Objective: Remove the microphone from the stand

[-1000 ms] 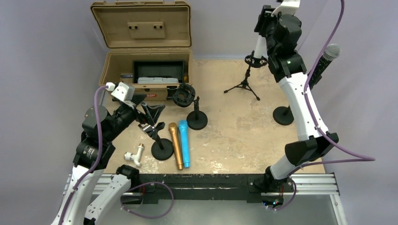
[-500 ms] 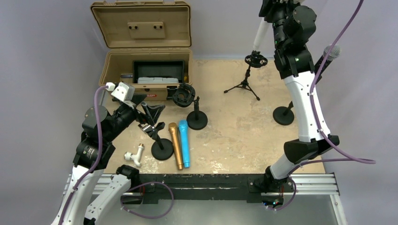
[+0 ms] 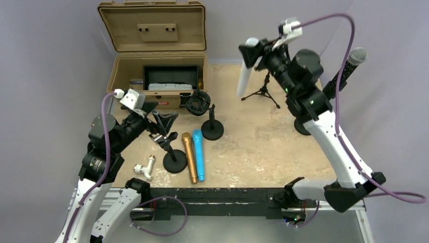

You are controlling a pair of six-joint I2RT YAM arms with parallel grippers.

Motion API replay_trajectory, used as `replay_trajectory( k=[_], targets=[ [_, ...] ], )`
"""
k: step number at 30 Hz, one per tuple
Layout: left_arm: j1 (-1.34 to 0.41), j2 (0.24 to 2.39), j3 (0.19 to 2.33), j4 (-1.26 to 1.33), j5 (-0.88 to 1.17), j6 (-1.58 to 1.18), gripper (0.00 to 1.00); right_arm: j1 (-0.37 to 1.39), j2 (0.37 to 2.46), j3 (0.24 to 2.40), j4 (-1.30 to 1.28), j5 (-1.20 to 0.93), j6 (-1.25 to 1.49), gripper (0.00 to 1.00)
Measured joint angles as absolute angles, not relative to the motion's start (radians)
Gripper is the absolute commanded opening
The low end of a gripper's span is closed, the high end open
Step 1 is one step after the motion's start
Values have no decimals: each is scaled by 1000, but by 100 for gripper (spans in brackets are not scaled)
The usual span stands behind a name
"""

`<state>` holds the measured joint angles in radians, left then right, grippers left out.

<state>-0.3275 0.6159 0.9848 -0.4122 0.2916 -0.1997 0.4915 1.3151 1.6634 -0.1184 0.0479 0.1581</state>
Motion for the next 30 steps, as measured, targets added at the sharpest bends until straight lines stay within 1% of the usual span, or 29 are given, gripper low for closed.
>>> replay_trajectory(
  k=[5, 7, 13, 17, 19, 22, 30],
  targets=[
    [-327, 616, 985, -412, 304, -203, 89, 527, 1131, 1316, -84, -134, 306, 0],
    [-327, 616, 985, -412, 311, -208, 89, 570, 1095, 1210, -72, -175, 369, 0],
    [-327, 612, 985, -412, 314, -217, 89, 780, 1091, 877, 71, -228, 569, 0],
    [-327, 611, 985, -412, 314, -217, 88, 820, 1154, 680, 192, -232, 698, 0],
    [-327, 611, 985, -412, 313, -217, 89, 828, 1214, 629, 244, -230, 746, 0],
    [-327, 611, 985, -412, 311, -217, 89, 836, 1298, 611, 295, -224, 787, 0],
    [-327, 611, 985, -412, 308, -217, 89, 839, 1400, 587, 446, -113, 827, 7]
  ],
)
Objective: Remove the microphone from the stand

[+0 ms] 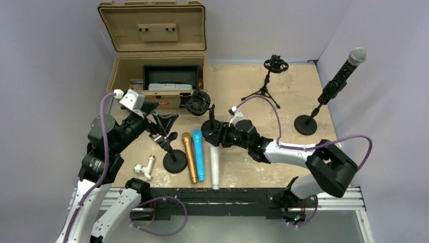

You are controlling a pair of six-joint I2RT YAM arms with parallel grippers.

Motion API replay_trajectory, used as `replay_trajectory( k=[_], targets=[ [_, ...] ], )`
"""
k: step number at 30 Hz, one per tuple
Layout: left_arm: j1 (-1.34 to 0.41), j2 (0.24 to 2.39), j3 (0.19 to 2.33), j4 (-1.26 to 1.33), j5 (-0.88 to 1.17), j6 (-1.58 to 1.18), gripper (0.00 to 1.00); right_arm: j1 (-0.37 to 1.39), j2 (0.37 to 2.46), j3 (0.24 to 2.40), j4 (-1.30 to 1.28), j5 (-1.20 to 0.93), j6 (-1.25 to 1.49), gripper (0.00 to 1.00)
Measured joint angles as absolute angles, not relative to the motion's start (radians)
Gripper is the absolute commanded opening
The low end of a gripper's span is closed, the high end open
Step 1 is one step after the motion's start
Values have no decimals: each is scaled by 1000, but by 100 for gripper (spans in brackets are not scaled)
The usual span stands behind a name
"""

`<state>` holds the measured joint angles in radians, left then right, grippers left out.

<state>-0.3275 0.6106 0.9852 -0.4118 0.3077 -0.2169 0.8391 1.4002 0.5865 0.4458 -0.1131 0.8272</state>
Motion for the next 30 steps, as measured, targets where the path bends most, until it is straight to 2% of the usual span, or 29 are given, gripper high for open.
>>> replay_trajectory(
  k=[7, 9, 30],
  targets=[
    [-327, 611, 985, -412, 307, -217, 89, 839, 1551, 627, 481, -36, 826, 22],
    [-327, 611, 985, -412, 307, -217, 89, 839, 1580, 637, 489, -23, 826, 23],
    [-327, 618, 985, -412, 311, -217, 89, 839, 1648, 646, 510, 9, 781, 64]
  ],
)
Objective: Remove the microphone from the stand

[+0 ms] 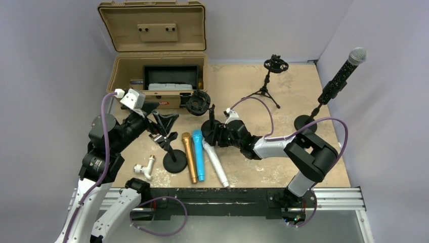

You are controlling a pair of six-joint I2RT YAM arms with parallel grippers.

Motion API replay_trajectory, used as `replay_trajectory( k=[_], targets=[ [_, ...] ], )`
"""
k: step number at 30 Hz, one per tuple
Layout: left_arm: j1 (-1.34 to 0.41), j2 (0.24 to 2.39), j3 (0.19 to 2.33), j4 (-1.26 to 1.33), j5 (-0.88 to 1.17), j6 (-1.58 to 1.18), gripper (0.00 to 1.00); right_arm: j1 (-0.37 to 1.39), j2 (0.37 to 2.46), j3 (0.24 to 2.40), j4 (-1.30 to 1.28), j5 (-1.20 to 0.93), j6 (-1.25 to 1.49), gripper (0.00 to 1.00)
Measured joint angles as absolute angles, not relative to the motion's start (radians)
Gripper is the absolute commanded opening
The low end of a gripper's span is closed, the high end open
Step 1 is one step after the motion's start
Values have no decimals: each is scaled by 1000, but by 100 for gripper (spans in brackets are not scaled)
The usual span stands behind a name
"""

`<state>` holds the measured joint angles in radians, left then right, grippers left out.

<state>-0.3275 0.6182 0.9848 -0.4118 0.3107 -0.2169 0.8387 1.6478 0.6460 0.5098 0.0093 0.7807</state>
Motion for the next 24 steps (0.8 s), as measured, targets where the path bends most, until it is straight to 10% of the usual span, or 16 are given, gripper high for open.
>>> replay_trajectory(
  k=[24],
  targets=[
    [-327, 620, 985, -412, 314, -217, 89, 728, 1095, 662, 150, 428, 582, 61]
  ],
)
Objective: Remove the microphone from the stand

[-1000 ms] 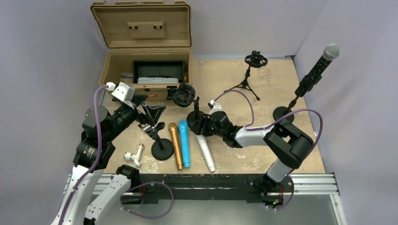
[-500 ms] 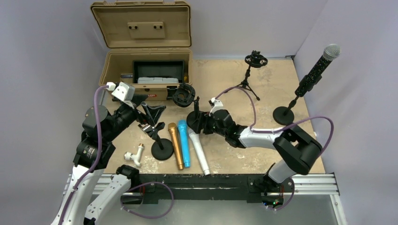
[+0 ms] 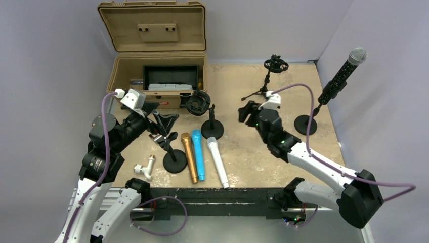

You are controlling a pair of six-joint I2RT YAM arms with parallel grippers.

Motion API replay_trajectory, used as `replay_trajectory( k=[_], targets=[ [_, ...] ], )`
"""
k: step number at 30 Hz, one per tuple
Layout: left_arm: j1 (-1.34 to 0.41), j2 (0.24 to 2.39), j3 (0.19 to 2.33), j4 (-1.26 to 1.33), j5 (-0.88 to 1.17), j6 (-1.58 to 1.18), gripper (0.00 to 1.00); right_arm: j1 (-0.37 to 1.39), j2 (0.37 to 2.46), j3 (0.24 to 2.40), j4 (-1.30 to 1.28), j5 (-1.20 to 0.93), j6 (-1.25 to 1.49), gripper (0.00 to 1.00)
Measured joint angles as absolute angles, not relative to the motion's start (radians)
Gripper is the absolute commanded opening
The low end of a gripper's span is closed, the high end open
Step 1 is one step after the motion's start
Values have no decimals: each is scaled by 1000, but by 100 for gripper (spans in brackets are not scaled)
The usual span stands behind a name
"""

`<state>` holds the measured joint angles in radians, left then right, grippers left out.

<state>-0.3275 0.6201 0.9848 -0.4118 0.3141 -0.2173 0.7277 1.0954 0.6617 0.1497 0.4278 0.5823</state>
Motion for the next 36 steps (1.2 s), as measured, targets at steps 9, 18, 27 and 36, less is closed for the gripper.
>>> replay_trajectory(
  k=[9, 18, 27, 36],
  targets=[
    [-327, 616, 985, -412, 315, -217, 89, 387, 1093, 649, 236, 413, 576, 53],
    [-327, 613, 985, -411, 321, -218, 89, 314, 1237, 646, 369, 339, 616, 52],
    [-327, 613, 985, -408, 351, -227, 89, 314, 910, 599, 358, 400, 579, 59],
    [-327, 601, 985, -401, 376, -245, 89, 314, 777, 722, 193, 450, 472, 66]
  ],
)
